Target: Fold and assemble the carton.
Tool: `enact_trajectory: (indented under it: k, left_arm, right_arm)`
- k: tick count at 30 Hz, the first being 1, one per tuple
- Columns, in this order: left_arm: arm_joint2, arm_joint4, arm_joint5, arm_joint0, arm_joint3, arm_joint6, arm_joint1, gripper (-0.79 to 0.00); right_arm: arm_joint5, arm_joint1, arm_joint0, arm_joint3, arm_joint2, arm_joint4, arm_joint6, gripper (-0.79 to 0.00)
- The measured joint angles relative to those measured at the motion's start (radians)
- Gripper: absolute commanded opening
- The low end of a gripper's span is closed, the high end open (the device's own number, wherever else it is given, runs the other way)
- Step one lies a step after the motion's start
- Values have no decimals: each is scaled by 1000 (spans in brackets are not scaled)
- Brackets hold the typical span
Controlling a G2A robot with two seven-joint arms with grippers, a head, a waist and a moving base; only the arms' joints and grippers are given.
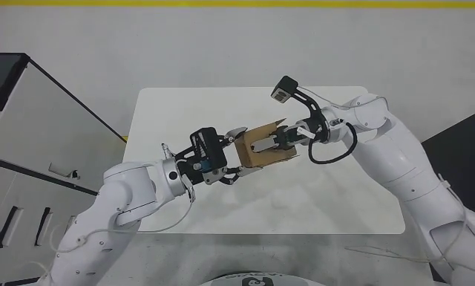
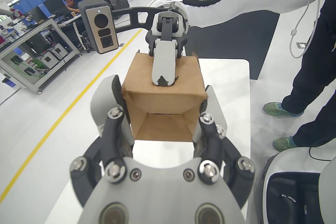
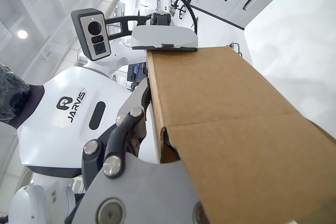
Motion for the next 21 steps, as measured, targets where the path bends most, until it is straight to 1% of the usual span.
enact_trajectory:
  k: [5,9,10,11,12,13,14,15,17,19,20,21]
  left_arm:
    - [0,-2,1,-2,4,3,-1,-434]
    - [0,-3,1,-3,7,3,-1,-471]
    - [0,-3,2,-3,8,3,-1,-477]
    - [-1,-3,2,-3,9,4,-1,-483]
    - [-1,-3,3,-4,10,4,-1,-496]
    - [-1,-3,3,-4,11,5,-1,-514]
    - [-1,-5,4,-3,12,5,-1,-554]
    - [-2,-5,4,-3,12,5,-1,-576]
    - [-2,-7,4,-3,13,6,-1,-643]
    - [-4,-8,3,-4,14,7,-1,-754]
    - [-5,-10,1,-4,16,8,-1,-785]
    - [-6,-12,1,-5,18,8,-1,-785]
  right_arm:
    - [2,-5,-5,2,8,-2,3,-785]
    - [4,-8,-8,3,14,-5,7,-785]
    - [4,-9,-8,4,15,-6,7,-671]
    - [5,-10,-9,4,18,-5,8,-477]
    - [5,-10,-10,5,19,-3,9,-431]
    - [4,-11,-11,6,21,-1,10,-366]
    - [2,-12,-13,7,25,2,11,-332]
    - [0,-12,-14,8,28,6,13,-323]
    - [-6,-13,-19,11,36,13,16,-314]
    - [-11,-14,-23,13,44,19,20,-314]
    - [-13,-14,-26,15,50,23,22,-314]
    - [-14,-13,-29,16,56,26,25,-323]
